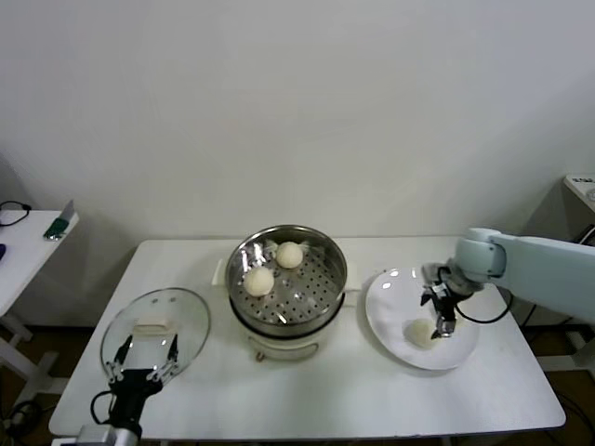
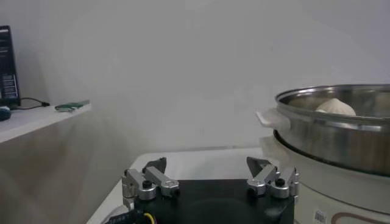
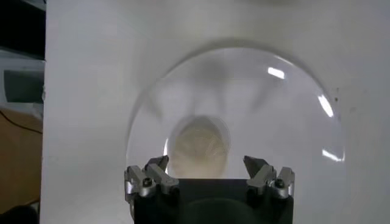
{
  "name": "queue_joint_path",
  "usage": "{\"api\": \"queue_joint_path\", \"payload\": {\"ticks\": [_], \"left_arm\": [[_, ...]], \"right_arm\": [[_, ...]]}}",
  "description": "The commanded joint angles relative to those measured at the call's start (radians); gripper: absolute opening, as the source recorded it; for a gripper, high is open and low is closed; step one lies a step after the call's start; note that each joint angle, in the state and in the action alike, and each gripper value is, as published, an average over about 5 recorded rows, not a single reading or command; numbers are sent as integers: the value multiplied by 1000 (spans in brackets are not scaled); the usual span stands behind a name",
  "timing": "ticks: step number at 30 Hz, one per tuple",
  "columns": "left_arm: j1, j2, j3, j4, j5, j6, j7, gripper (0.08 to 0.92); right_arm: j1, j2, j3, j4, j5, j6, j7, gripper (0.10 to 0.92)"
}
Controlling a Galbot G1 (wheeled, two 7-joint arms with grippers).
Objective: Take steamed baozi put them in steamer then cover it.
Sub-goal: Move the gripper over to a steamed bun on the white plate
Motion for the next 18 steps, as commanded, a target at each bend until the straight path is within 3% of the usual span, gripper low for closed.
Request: {"api": "queue_joint_path", "payload": {"ticks": [1, 8, 14, 18], "left_arm": [[2, -1, 0, -1, 2, 0, 0, 823], [3, -3, 0, -2, 5, 0, 0, 823], [5, -3, -4, -4, 5, 1, 0, 823], [5, -5, -4, -8, 6, 1, 0, 823]], "right_arm": [[-176, -9, 119, -58, -59, -19, 37, 823], [-218, 15, 160, -84, -63, -22, 36, 797], [-161, 21, 150, -75, -73, -3, 21, 660], [4, 40, 76, -66, -75, 57, -30, 630]]}}
